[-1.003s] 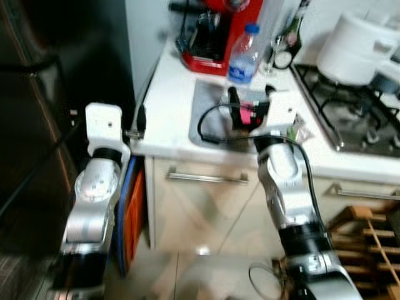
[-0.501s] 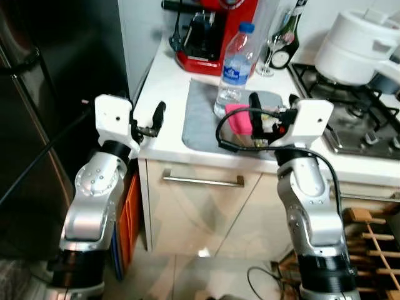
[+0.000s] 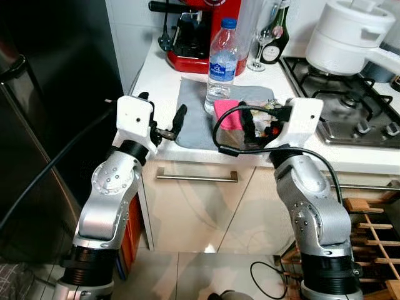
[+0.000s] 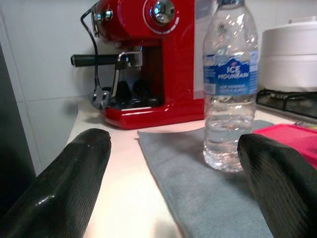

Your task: Restocking fridge

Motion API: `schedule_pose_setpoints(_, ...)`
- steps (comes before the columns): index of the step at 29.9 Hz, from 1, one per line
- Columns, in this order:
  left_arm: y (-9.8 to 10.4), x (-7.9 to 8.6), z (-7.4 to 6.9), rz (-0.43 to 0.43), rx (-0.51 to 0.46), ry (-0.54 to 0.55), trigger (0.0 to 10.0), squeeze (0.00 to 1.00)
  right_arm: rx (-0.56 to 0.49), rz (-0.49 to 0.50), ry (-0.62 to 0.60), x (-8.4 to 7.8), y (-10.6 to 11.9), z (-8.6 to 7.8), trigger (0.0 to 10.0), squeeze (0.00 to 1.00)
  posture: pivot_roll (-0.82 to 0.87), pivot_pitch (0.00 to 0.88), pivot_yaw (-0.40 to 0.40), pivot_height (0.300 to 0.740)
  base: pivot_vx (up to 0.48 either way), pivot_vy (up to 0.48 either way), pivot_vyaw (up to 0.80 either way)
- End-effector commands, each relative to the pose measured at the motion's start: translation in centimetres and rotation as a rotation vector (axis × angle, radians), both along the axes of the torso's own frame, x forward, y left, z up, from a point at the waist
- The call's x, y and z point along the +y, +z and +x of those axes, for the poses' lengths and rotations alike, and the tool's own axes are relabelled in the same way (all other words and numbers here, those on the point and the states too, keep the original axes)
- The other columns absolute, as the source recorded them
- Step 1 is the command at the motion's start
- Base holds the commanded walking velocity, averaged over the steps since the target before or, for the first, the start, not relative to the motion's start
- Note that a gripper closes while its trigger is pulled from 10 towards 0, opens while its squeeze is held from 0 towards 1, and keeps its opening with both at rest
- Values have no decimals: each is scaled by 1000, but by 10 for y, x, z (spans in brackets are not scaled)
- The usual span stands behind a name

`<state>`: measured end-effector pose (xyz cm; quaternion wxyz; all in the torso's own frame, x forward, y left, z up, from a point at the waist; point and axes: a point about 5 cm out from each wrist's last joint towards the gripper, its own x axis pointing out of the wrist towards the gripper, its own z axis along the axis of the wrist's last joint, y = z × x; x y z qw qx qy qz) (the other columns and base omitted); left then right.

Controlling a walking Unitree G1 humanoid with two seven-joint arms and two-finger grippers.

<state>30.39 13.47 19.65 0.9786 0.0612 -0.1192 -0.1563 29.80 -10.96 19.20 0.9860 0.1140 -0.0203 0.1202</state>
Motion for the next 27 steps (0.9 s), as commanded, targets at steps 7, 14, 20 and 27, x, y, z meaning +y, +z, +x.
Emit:
schedule_pose_setpoints(7, -3, 2, -4, 25, 20, -7, 10000, 0, -50, -54, 57, 5, 25, -11, 10000, 0, -45, 0, -45, 740, 0, 0, 0)
schedule_pose_setpoints(14, -3, -5, -2, 36, 19, -39, 10000, 0, -1, -34, 56, 4, 24, -10, 10000, 0, -59, 0, -39, 740, 0, 0, 0)
schedule_pose_setpoints(20, -3, -8, -1, 36, 20, -49, 10000, 0, 77, -8, 33, -2, 16, -8, 10000, 0, -61, 0, -40, 740, 0, 0, 0)
schedule_pose_setpoints(27, -1, -10, -3, 24, 10, -49, 10000, 0, 158, 16, 118, 9, 7, 0, 10000, 0, -37, 0, -61, 740, 0, 0, 0)
